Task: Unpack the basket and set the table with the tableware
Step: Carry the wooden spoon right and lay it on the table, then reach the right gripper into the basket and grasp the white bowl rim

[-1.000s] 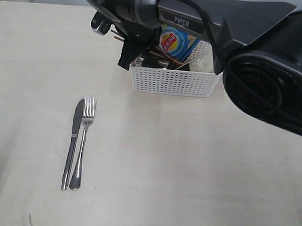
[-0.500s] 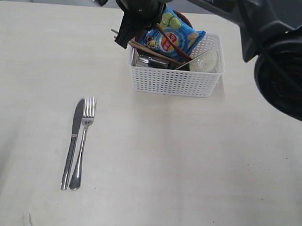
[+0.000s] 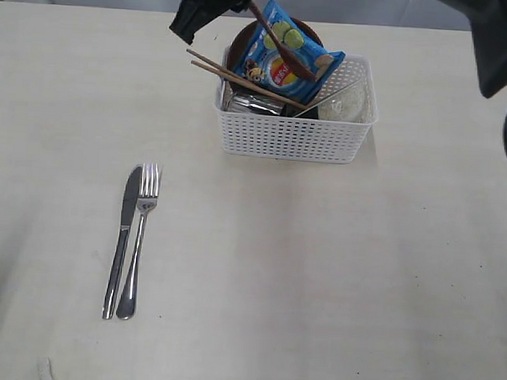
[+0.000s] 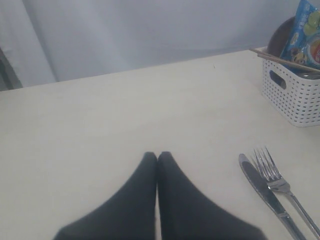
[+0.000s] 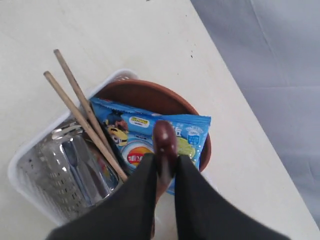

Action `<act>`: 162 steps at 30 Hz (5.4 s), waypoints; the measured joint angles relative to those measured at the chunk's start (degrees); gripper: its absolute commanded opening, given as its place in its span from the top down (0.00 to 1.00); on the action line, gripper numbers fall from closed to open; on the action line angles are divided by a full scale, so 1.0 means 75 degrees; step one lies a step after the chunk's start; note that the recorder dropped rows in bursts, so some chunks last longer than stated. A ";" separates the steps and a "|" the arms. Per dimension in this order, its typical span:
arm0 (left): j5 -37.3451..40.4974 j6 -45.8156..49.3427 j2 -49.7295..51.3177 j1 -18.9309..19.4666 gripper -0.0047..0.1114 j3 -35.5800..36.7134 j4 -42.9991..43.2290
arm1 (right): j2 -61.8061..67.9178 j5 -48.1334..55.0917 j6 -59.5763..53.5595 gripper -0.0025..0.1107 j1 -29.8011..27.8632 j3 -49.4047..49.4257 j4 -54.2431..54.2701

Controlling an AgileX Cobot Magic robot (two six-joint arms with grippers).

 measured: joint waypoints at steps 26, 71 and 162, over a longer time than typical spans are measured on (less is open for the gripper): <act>0.0000 0.0000 0.0000 0.0000 0.96 0.0000 0.0000 | -0.0644 0.0018 0.0991 0.98 0.1421 0.0000 0.5168; 0.0000 0.0000 0.0000 0.0000 0.96 0.0000 0.0000 | -0.4017 -0.0923 0.1951 0.98 -0.4251 0.7710 0.3563; 0.0000 0.0000 0.0000 0.0000 0.96 0.0000 0.0000 | -0.0723 0.0045 0.4581 0.59 -0.2852 0.2641 0.3375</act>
